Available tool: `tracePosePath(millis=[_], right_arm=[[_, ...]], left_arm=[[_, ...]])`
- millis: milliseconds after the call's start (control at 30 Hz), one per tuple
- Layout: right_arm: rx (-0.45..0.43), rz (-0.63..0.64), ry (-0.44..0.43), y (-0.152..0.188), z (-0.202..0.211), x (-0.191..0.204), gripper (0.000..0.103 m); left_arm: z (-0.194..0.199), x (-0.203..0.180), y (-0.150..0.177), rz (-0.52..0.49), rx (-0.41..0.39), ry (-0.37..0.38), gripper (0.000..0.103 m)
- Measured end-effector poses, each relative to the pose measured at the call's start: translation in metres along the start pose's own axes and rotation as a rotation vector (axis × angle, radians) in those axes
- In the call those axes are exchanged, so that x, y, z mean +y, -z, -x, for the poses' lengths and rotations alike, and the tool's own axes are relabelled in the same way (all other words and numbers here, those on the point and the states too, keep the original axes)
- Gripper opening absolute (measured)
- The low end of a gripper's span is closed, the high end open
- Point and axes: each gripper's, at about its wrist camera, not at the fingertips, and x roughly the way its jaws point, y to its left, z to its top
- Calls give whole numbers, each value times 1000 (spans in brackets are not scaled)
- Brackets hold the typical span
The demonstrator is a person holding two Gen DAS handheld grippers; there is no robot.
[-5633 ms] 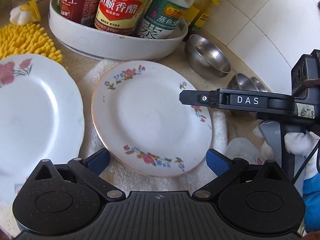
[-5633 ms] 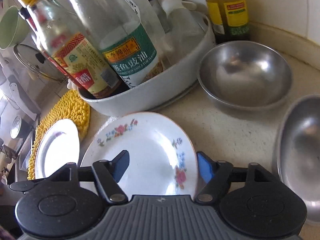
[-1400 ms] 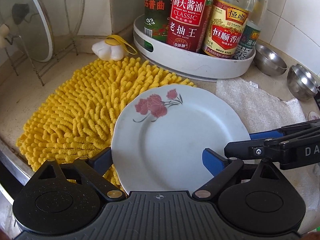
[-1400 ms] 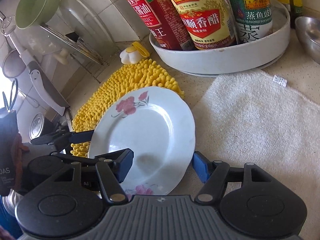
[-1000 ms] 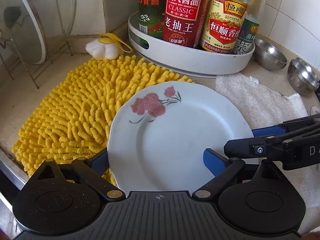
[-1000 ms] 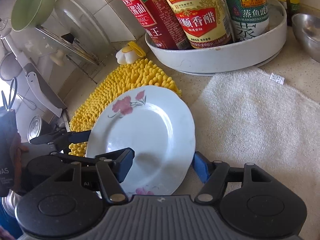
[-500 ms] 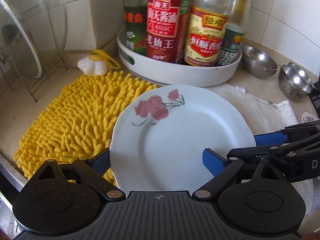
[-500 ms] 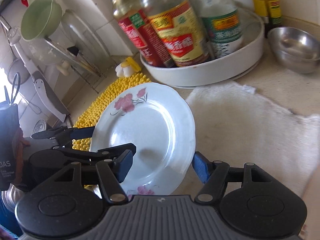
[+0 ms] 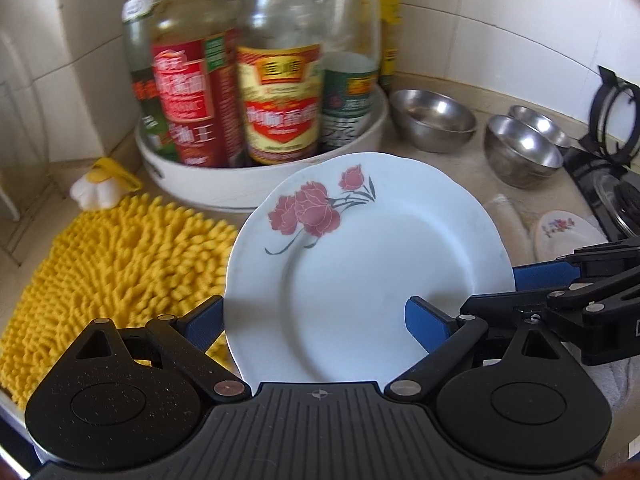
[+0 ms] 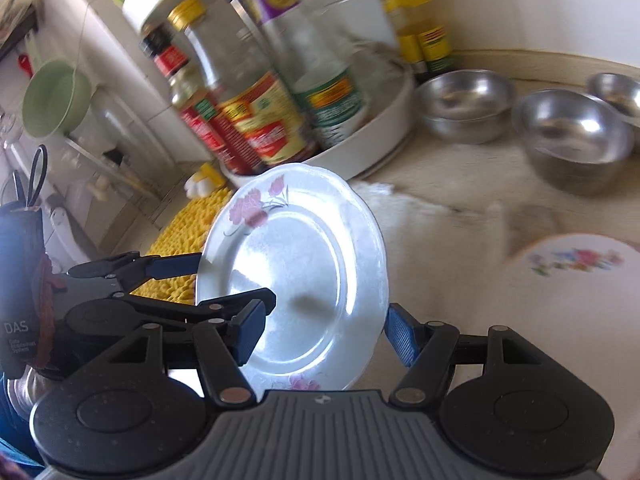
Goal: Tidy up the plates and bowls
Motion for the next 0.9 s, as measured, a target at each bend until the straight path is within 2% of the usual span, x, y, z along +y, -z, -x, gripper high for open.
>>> tracePosePath(millis=[467,667,900], right_arm=[[-129,-200,179,41,80,-51,68],[-166,-273,249,53,97,-76,68],[-233,-333,321,50,106,-116,68]], left_arm=[[-10,-94,-14,-216,-16,190,97],[-17,-137,-12,-321,-10,244,97],[-33,-172,-12,-365,22,324,92]])
